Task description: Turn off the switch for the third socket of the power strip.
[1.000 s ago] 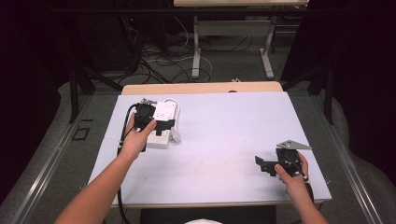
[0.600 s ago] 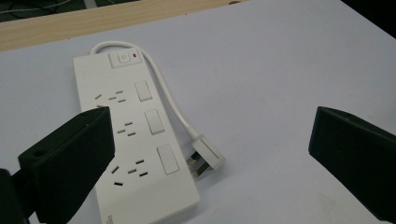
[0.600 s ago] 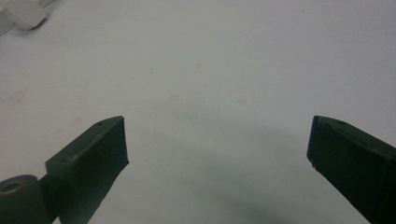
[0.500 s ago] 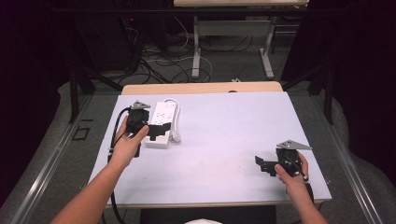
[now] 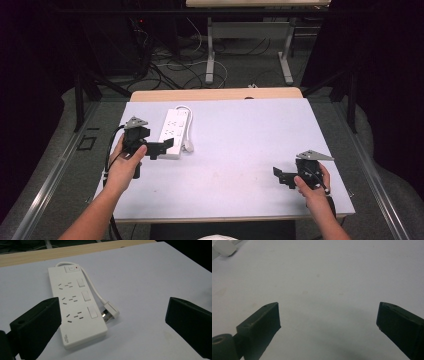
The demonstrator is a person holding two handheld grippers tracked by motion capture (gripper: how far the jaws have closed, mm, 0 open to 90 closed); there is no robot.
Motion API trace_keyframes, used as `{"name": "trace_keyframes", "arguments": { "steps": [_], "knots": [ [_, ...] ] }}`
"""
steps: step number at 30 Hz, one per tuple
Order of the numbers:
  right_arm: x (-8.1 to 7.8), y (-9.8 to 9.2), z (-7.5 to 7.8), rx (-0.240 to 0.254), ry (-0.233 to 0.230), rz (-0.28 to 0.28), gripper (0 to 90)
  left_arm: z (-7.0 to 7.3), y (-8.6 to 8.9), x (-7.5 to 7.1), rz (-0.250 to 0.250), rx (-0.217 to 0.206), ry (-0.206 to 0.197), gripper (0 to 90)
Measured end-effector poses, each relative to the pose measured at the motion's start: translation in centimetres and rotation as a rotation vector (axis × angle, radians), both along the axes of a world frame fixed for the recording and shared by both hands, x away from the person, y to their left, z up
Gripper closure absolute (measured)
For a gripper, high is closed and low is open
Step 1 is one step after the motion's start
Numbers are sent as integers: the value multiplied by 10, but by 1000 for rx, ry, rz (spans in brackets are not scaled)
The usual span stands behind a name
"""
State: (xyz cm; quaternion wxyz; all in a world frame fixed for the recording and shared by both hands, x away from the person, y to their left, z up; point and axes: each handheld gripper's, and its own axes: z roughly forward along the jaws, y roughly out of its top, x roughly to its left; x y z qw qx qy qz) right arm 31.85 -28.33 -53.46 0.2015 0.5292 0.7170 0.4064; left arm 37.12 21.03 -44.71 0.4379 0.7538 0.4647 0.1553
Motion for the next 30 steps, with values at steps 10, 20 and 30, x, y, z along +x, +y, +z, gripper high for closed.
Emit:
{"name": "trace_keyframes", "arguments": {
  "steps": [10, 20, 30],
  "knots": [
    [0, 1, 0, -3, -2, 1, 46, -9, 22, -21, 33, -25, -14, 1],
    [0, 2, -1, -3, 2, 0, 46, -32, 46, -37, 95, -98, 15, 3],
    [1, 2, -2, -1, 4, -4, 46, -56, 62, -44, 134, -132, 33, 5]
  ]
}}
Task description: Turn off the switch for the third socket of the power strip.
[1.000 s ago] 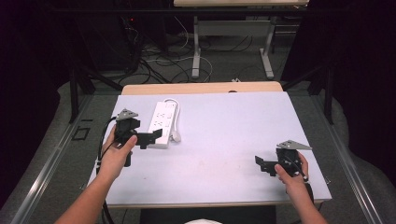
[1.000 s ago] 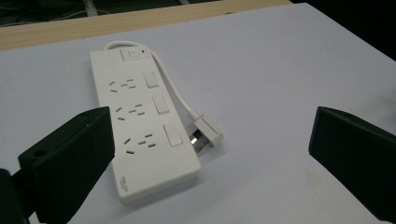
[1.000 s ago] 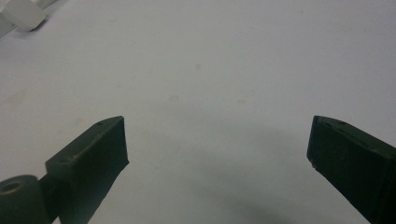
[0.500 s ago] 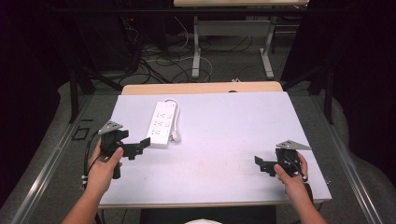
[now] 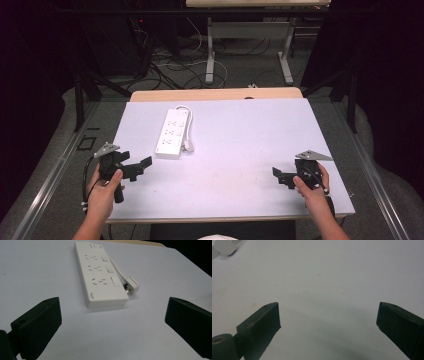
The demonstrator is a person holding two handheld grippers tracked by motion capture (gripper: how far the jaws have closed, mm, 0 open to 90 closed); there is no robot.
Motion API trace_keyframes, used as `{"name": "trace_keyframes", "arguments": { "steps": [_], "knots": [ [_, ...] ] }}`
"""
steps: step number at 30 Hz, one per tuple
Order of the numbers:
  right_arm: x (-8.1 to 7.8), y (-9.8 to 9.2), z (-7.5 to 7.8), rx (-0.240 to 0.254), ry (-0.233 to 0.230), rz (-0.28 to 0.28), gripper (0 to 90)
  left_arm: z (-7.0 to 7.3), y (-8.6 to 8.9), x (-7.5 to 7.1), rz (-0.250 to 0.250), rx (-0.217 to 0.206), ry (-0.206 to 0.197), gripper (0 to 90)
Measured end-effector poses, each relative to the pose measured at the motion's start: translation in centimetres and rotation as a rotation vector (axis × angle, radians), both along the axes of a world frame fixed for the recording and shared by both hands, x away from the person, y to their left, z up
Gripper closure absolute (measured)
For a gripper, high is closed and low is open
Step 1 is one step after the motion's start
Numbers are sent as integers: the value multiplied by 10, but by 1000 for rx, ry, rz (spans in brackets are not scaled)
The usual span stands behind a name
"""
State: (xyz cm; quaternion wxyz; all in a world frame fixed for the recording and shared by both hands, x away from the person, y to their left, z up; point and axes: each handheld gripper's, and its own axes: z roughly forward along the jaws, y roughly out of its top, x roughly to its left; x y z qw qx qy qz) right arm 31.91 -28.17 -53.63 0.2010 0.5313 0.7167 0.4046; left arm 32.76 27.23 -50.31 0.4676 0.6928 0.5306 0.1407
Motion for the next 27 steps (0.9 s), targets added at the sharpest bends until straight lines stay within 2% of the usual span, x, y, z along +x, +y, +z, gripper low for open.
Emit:
{"name": "trace_keyframes", "arguments": {
  "steps": [7, 8, 10, 13, 15, 16, 18, 19, 23, 27],
  "knots": [
    [0, -1, -1, 1, 6, 0, 48, -17, 7, 0, 18, -4, 21, 6],
    [0, -1, -1, 1, 8, -1, 48, -20, 7, 0, 29, -13, 10, 6],
    [1, -1, -1, -2, 7, 2, 49, -23, 9, 0, 30, -10, 18, 6],
    [1, -1, -2, -2, 7, 1, 50, -28, 11, -1, 38, -8, 9, 6],
    [1, -1, -2, -1, 7, 1, 50, -29, 13, -1, 32, 6, 22, 6],
    [1, -1, -2, 1, 10, -2, 50, -32, 13, -1, 37, 1, 10, 6],
    [1, -1, -2, -4, 5, 1, 52, -34, 15, -1, 33, 6, 26, 6],
    [1, -1, -2, 1, 10, -4, 53, -36, 14, -1, 51, -3, 20, 7],
    [1, -1, -2, -4, 7, 2, 54, -42, 15, 0, 48, -5, 25, 7],
    [1, -1, -2, -4, 6, 2, 54, -46, 14, 1, 40, 19, 31, 7]
  ]
}}
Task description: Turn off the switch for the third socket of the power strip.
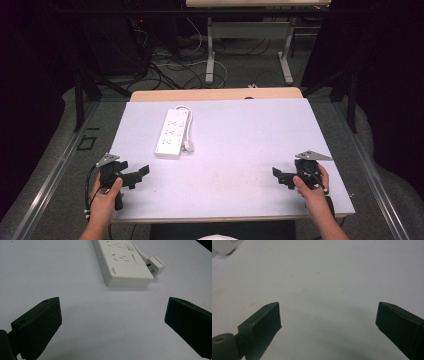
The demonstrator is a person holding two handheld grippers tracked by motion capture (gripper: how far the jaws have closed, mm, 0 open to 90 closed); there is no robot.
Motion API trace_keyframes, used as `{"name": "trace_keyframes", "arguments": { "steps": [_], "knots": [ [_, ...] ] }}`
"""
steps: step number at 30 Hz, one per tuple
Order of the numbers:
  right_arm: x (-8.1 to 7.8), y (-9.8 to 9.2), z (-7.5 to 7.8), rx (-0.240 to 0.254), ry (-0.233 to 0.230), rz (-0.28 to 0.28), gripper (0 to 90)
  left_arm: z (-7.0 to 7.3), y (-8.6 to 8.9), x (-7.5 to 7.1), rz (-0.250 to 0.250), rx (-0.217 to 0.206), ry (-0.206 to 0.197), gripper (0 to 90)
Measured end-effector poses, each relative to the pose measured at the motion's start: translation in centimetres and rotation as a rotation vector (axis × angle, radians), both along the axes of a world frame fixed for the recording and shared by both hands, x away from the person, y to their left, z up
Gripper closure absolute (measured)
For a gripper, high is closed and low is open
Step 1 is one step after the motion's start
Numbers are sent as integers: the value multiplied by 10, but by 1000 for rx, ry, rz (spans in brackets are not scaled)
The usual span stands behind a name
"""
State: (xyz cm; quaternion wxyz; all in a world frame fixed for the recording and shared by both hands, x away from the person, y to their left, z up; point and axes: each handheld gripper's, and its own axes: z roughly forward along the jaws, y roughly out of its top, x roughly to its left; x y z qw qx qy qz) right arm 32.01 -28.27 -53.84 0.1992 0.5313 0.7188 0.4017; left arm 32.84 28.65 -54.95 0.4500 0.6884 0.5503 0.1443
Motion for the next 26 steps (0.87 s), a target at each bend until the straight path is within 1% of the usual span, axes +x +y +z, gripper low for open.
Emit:
{"name": "trace_keyframes", "arguments": {
  "steps": [1, 3, 4, 5, 6, 8, 9, 10, 14, 16, 21, 23, 24, 26],
  "knots": [
    [0, 0, 0, 1, 1, -1, 55, -1, 0, 0, 2, 7, -4, 7],
    [0, 0, 0, 0, -1, 2, 56, -2, 0, 0, 1, 5, 6, 7],
    [0, 1, 0, 6, 6, -2, 56, -3, 0, 0, 8, 3, 10, 7],
    [0, 0, 0, 4, 5, -1, 56, -4, -1, 0, 9, 5, 9, 7],
    [0, 1, 0, 5, 6, 0, 56, -5, 0, 0, 3, 22, 9, 7],
    [0, 0, 0, 5, 5, 1, 57, -6, -2, 0, 9, 30, 11, 7],
    [0, 1, 0, 6, 7, 0, 57, -6, -2, 0, -5, 46, 18, 8],
    [0, 0, 0, 3, 5, 2, 57, -7, -3, 0, 5, 41, 14, 7],
    [0, -1, -1, -3, 2, 8, 58, -8, -5, 1, -9, 59, 12, 7],
    [1, 0, -1, -4, 2, 9, 58, -8, -6, 0, -10, 63, 25, 8],
    [1, 0, -2, -3, 3, 8, 58, -9, -6, 0, -10, 62, 28, 8],
    [1, 0, -2, -5, 3, 9, 58, -9, -6, 1, -11, 62, 27, 8],
    [1, 0, -2, -1, 8, 5, 58, -9, -7, 1, -5, 60, 18, 8],
    [2, -1, -2, -4, 6, 5, 58, -9, -6, 1, -12, 64, 16, 9]
  ]
}}
